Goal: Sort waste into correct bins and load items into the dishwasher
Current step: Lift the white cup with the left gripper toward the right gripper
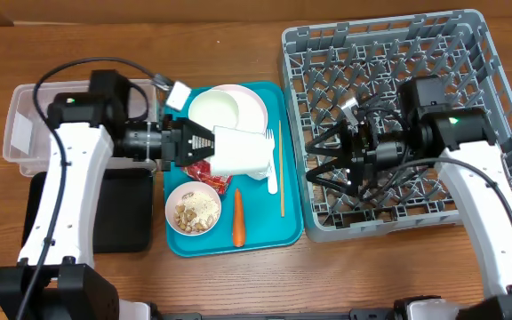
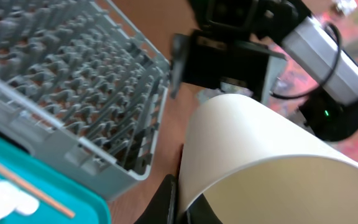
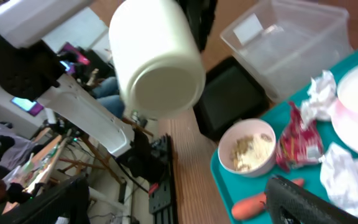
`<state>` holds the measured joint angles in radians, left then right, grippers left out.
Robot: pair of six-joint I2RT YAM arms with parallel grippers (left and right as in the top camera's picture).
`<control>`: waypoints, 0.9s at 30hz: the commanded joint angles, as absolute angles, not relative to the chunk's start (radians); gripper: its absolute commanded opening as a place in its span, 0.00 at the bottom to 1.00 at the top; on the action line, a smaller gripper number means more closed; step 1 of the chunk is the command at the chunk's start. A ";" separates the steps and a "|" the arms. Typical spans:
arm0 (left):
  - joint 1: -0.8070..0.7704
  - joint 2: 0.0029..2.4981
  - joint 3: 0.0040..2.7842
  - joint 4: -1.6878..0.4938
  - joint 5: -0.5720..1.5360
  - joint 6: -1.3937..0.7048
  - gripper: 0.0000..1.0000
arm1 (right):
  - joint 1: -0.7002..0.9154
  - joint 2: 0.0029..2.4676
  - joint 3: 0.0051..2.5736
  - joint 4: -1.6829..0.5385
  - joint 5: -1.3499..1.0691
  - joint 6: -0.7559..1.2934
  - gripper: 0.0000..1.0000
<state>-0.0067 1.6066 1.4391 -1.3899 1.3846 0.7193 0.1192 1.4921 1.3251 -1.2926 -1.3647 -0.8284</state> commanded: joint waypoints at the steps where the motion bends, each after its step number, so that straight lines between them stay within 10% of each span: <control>1: -0.049 1.608 1.441 -1.358 1.434 0.742 0.04 | 0.138 1.504 1.348 -1.288 -1.493 -0.942 0.90; 27: -0.094 1.608 1.441 -1.322 1.376 0.733 0.04 | 0.371 1.504 1.349 -1.031 -1.569 -0.967 0.79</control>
<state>-0.0921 1.6066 1.4391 -1.3270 1.4551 0.7208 0.3492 1.5124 1.3258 -1.0447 -1.4368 -0.9314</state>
